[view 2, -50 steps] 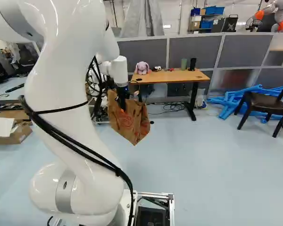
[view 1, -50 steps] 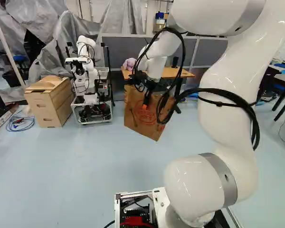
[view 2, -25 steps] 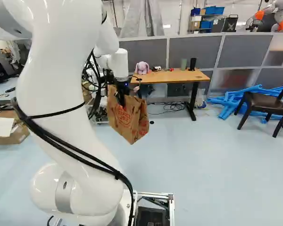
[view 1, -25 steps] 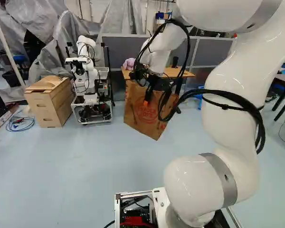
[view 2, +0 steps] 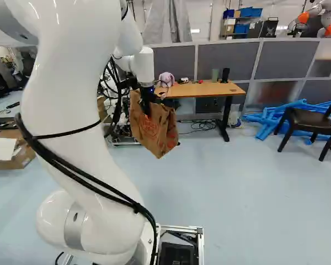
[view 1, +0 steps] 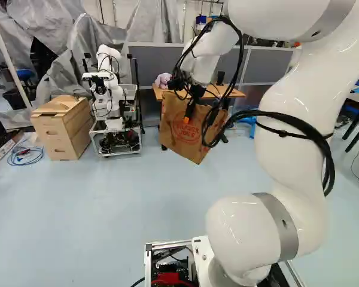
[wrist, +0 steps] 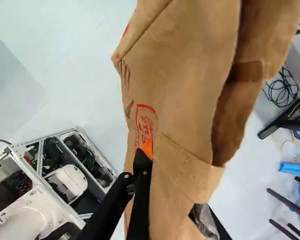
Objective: Pick up the bag on the ground and place it on the table
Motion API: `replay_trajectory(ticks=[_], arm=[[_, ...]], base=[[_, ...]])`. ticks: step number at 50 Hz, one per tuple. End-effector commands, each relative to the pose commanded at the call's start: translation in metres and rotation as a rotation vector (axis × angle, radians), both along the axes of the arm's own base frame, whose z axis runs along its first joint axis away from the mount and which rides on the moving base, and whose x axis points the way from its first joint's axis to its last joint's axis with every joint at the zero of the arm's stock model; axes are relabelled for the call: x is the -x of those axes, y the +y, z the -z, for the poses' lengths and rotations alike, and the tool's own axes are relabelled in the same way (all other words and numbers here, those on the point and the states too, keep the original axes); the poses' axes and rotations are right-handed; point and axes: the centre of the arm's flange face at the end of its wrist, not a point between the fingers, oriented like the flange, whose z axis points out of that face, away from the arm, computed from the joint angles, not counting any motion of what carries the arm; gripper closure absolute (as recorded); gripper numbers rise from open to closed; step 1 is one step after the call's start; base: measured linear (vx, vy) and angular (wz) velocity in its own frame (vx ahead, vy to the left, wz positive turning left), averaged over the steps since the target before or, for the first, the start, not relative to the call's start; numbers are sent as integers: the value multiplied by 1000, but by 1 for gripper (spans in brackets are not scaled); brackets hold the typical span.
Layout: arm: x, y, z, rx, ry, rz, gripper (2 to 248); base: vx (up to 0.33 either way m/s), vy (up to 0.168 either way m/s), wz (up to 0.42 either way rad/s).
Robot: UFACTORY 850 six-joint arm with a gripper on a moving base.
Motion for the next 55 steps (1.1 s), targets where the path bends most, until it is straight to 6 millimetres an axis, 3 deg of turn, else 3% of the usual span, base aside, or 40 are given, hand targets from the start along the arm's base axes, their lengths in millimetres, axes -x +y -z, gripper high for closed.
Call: replay_trajectory(ticks=[55], arm=[[-57, -5, -75, -70, -20, 10, 229]], base=[[0, 0, 0]])
